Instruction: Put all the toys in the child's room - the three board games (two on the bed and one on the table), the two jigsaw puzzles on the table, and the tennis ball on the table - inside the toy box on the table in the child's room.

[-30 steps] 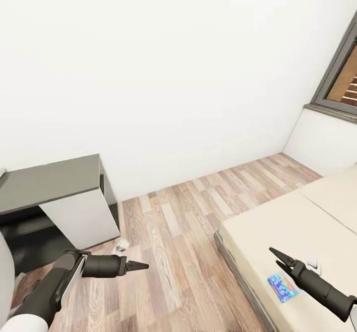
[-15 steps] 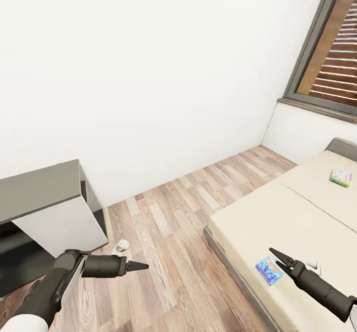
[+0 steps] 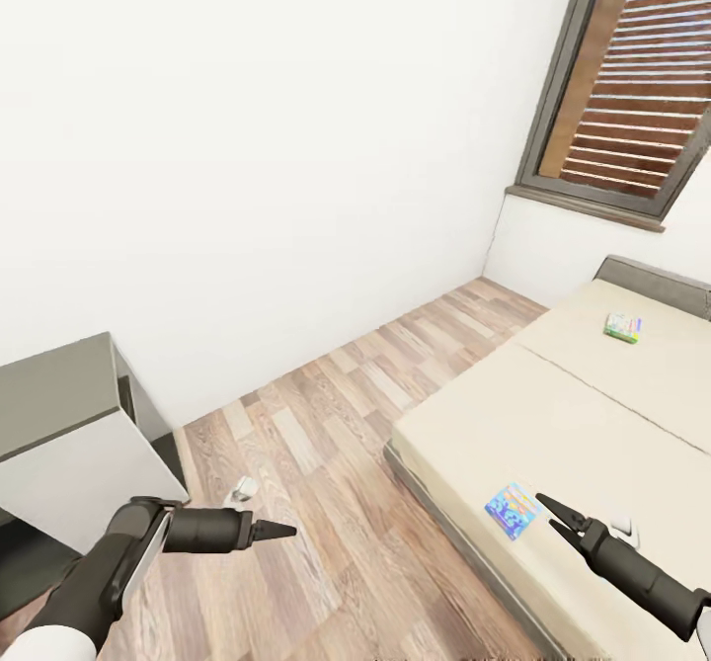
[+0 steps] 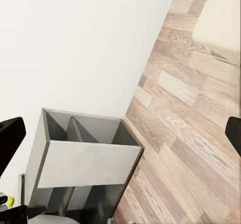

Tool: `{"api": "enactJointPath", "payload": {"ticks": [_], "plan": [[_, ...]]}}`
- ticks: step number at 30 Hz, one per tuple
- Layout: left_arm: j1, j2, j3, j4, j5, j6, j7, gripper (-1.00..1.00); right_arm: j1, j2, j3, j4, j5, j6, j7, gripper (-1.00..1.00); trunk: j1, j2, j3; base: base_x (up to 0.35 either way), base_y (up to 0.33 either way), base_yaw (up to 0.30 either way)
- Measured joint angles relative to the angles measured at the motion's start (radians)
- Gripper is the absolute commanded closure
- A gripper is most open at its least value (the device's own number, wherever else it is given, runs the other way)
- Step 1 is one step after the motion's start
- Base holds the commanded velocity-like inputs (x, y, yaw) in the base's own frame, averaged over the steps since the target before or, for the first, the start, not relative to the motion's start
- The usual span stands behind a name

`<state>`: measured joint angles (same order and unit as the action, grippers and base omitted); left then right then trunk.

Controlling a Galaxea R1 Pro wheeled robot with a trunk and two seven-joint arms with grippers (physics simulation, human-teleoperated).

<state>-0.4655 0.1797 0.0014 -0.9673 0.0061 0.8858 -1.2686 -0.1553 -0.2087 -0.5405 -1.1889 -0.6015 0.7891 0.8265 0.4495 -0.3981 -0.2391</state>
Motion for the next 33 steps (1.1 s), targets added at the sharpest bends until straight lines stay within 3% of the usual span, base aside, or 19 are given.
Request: {"api": "enactJointPath", "payload": {"ticks": [33], "plan": [[0.000, -0.002, -0.004, 0.000, -0.001, 0.000, 0.000, -1.00, 0.000, 0.000, 0.000, 0.001, -0.001, 0.000, 0.000, -1.00, 0.000, 0.000, -0.019, 0.000, 0.104, -0.261]]}}
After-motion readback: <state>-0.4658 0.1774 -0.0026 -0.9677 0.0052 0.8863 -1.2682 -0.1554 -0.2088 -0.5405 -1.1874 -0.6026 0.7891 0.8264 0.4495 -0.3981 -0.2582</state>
